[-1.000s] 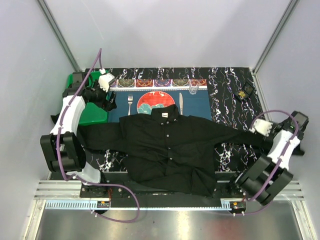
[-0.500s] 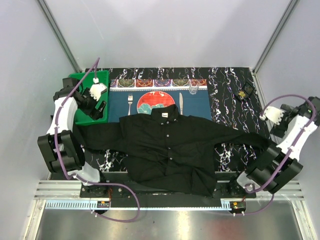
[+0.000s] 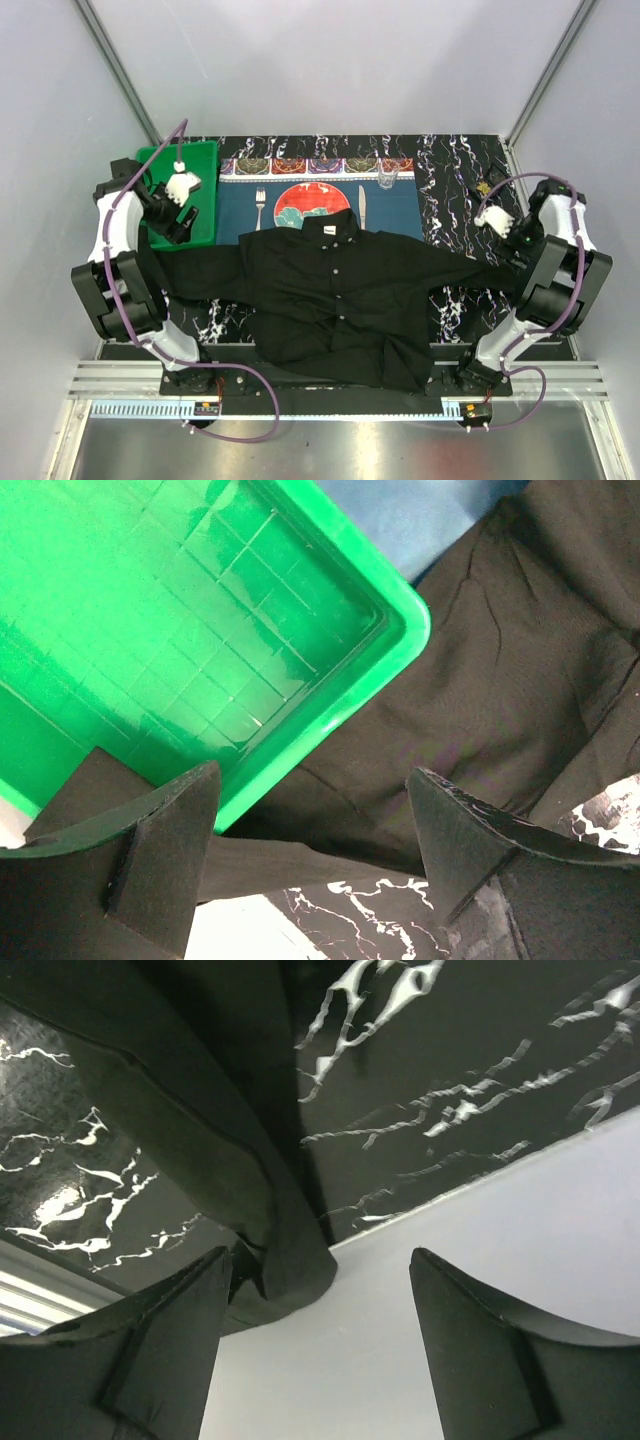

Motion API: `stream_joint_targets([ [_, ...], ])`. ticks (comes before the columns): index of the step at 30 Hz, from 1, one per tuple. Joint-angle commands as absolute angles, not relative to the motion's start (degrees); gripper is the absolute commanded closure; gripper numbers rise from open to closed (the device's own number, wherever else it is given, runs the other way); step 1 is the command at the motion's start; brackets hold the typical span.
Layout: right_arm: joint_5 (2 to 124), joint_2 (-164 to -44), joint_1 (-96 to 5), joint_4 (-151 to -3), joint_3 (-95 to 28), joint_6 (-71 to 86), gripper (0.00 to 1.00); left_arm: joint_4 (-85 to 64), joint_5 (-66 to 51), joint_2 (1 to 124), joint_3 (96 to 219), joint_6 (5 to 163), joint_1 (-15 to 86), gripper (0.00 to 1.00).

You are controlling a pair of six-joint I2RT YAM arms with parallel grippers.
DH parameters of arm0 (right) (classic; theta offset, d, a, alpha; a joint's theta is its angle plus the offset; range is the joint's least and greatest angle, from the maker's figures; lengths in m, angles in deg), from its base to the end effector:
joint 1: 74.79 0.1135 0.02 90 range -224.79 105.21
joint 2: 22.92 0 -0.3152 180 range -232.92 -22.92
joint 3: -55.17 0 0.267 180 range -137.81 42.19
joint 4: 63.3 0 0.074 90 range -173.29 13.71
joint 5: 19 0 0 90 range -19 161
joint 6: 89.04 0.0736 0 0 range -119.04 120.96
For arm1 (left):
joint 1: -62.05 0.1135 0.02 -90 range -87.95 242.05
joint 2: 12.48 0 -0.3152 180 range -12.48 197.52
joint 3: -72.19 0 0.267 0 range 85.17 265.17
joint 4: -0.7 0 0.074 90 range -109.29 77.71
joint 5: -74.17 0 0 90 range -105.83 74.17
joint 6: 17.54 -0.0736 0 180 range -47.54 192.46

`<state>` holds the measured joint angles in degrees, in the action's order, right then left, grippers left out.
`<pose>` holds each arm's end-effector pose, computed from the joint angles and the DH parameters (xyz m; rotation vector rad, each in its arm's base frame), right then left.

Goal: Pin the brooch onto the clothing
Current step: Flatten out the clothes at the center of the board.

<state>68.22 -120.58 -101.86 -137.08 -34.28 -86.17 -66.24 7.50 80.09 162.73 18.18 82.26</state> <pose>0.3105 -0.1547 0.2417 -1.5168 2.6137 -0.1378 0.3402 0.0942 0.2868 0.8585 2.4612 -0.1355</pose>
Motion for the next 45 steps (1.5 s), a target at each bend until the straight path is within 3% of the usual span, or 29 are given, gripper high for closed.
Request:
stream_joint_targets([
  [1,75.3,-121.34,-100.63,-131.75,-31.29,-85.96,0.22,-67.66,8.86,77.61,163.49,14.28,80.69,0.2],
  [6,76.19,-124.08,-100.37,-135.25,-31.73,-84.99,0.24,-67.4,9.39,76.29,163.48,13.92,74.37,0.18],
  [10,76.19,-120.13,-99.93,-137.54,-25.42,-89.47,0.4,-67.31,13.96,78.21,166.82,18.31,68.22,0.21],
  [11,77.06,-118.3,-99.93,-137.72,-24.44,-91.56,0.56,-67.22,14.22,79.09,167.17,18.67,64.2,0.22],
  [12,77.68,-117.58,-100.02,-137.9,-23.82,-92.54,0.6,-67.04,14.4,79.79,168.31,19.19,62.33,0.22],
  [13,78.03,-117.14,-100.45,-137.9,-23.82,-92.9,0.6,-66.96,14.66,80.5,169.01,20.94,60.14,0.22],
  [18,71.9,-119.06,-101.6,-146.84,-35.74,-88.96,0.19,-64.15,16.25,89.89,179.27,28.42,51.34,0.18],
  [20,64.64,-121.25,-101.42,-154.05,-45.41,-84.76,0.16,-64.06,16.16,94.1,182.54,30.53,49.23,0.18],
  [26,52.31,-126.61,-94.84,-160.93,-63.09,-70.62,0.16,-61.6,15.37,97.47,187.83,35.1,48.25,0.18],
  [31,45.26,-133.47,-80.79,-158.82,-74.14,-56.8,0.17,-60.28,19.49,93.87,182.92,37.74,53.59,0.15],
  [36,40.42,-145.15,-67.7,-155.13,-88.74,-42.65,0.25,-60.1,19.15,87.63,176.6,36.78,57.74,0.15],
  [41,37.53,-161.04,-59.42,-157.05,-113.88,-28.77,0.32,-58.26,17.75,82.71,170.7,36.6,59.59,0.15],
  [43,36.21,-163.18,-58.28,-158.02,-115.14,-25.25,0.33,-56.25,17.04,82.18,168.76,37.74,59.59,0.15],
  [45,33.13,-162.93,-57.65,-155.24,-107.02,-19.98,0.34,-55.1,17.47,82.26,168.41,39.41,59.59,0.16],
])
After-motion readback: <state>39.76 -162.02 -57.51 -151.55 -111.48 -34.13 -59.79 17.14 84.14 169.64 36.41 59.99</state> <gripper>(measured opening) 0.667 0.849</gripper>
